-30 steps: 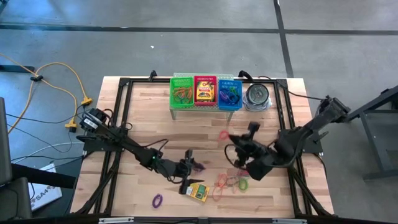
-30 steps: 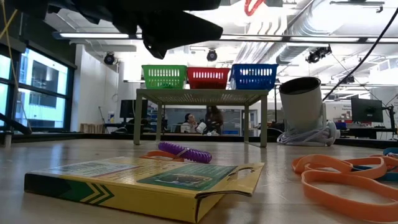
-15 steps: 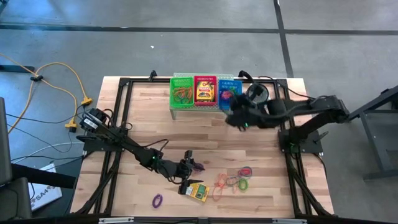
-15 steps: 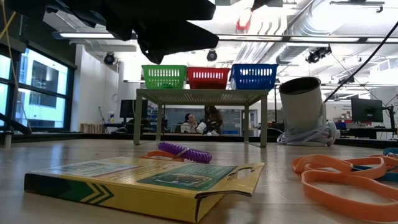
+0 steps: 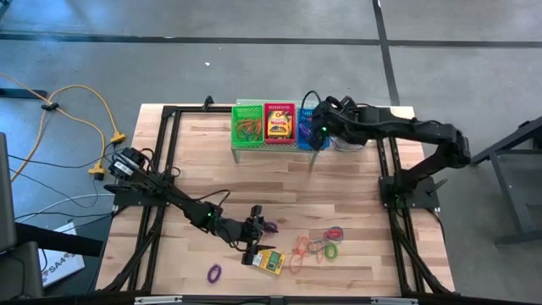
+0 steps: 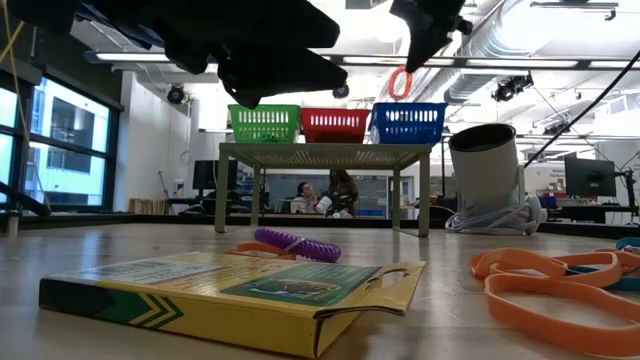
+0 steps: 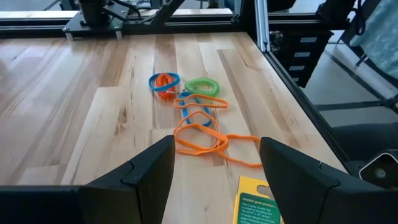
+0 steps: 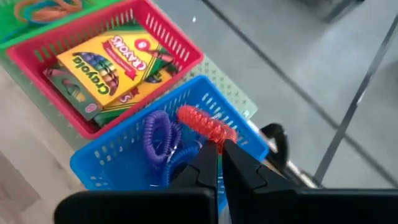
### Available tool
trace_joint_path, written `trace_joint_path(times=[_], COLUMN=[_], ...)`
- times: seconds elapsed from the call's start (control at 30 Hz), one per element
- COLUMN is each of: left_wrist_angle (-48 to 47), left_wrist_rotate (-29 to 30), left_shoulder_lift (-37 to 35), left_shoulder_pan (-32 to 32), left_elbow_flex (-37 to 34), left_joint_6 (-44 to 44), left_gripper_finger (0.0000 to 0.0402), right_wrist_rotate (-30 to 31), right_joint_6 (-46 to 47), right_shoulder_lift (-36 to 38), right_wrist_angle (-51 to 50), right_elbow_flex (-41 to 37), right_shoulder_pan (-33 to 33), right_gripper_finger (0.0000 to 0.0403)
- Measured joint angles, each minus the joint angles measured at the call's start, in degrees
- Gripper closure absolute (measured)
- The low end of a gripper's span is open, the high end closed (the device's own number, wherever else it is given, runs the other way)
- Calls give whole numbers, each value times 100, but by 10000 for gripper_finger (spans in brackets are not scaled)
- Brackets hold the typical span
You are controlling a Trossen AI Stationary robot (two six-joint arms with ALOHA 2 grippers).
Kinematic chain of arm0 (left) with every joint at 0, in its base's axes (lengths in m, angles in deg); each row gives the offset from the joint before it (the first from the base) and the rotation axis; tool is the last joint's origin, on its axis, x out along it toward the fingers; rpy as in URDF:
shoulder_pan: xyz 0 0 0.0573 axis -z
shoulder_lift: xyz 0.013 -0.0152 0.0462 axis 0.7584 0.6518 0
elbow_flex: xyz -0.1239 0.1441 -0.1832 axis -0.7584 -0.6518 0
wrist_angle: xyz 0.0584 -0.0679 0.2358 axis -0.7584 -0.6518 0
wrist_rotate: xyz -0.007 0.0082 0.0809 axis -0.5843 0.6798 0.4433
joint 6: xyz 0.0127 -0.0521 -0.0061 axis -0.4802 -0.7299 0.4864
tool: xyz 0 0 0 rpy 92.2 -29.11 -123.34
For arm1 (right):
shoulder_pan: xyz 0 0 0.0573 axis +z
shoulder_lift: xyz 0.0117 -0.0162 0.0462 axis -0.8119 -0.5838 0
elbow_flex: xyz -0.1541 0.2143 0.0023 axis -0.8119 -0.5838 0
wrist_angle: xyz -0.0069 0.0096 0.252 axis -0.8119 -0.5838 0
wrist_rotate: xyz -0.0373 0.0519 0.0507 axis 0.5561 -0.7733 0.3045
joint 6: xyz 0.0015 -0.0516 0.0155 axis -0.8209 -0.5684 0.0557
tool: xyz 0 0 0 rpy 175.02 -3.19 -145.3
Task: Pick & Place Office Desk Supplies
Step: Put the red spring keychain into the blue bin on the shelf, then put the orange rubber band into the green bin on the shelf
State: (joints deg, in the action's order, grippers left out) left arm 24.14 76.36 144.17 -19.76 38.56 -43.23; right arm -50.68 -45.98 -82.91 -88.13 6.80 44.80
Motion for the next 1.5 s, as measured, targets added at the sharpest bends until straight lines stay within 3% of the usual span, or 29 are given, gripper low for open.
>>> trace_joint_path(times=[0.17,0.3,0.7,0.87,1.2,1.4,1.5], left_wrist_angle=[-2,-36,-108,-110,-112,-131,-134], left_wrist_rotate=[-29,-186,-179,-175,-173,-170,-170], left_shoulder_lift=[0,0,0,0,0,0,0], left_shoulder_pan=[0,0,-2,-2,-4,-4,-6], left_elbow_flex=[0,0,0,0,0,0,0], left_joint_6=[-2,-92,-109,-107,-105,-105,-26], left_gripper_finger=[171,171,171,171,171,171,171], right_wrist_rotate=[-369,-499,-475,-456,-590,-2190,-2696], right_joint_6=[40,204,465,407,310,1188,1733], right_shoulder_lift=[-118,-248,-271,-271,103,503,566], right_wrist_angle=[-15,7,15,141,110,-399,-957], right_elbow_flex=[-2,-3,-4,-4,-2,-2,4], right_shoulder_pan=[-228,-417,-516,-516,-240,237,586], right_gripper_finger=[399,372,175,122,123,127,127])
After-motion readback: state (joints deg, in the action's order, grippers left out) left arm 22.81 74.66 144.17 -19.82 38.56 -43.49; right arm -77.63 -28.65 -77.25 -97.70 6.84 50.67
